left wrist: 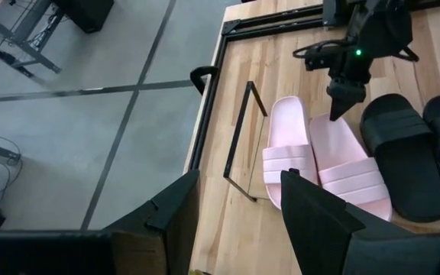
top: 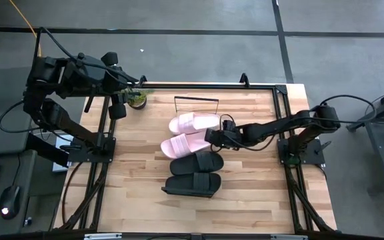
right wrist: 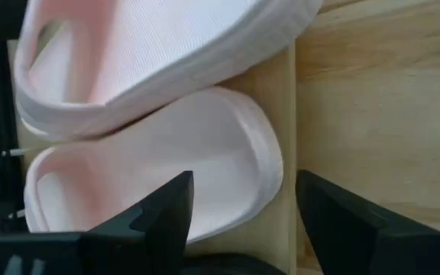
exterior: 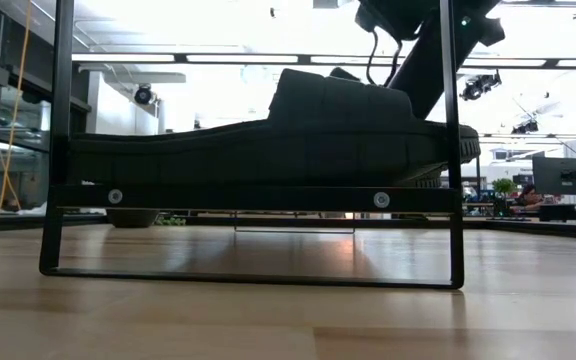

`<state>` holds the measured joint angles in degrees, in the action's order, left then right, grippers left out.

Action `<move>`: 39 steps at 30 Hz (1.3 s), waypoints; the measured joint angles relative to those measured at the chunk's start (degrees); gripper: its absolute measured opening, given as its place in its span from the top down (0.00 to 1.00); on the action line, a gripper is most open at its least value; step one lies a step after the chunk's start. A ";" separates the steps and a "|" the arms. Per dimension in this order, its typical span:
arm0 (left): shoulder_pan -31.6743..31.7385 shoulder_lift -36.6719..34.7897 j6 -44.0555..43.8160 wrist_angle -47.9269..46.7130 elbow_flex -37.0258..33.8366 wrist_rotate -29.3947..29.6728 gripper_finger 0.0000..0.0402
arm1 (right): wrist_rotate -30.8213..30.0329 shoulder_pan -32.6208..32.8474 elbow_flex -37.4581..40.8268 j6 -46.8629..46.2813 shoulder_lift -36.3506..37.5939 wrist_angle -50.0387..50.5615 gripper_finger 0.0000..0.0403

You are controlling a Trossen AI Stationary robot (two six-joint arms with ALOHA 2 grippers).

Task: Pick and place slides into the shelf
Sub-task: Adjust the pink slide on the shelf

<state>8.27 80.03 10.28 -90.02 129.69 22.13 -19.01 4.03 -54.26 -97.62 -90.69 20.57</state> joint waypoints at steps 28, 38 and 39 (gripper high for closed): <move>0.00 -0.02 0.16 0.00 0.00 -0.01 0.58 | 1.42 3.60 0.02 -6.38 -1.29 -1.74 0.99; 0.01 -0.02 0.13 0.00 0.00 0.00 0.58 | -2.44 7.77 0.00 -13.22 -1.27 2.57 1.00; 0.00 -0.02 0.13 0.00 0.00 0.00 0.58 | -2.72 7.95 0.00 -13.53 -1.27 2.86 1.00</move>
<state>8.27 80.01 10.41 -90.02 129.69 22.13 -21.73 11.98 -54.26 -111.16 -91.96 23.43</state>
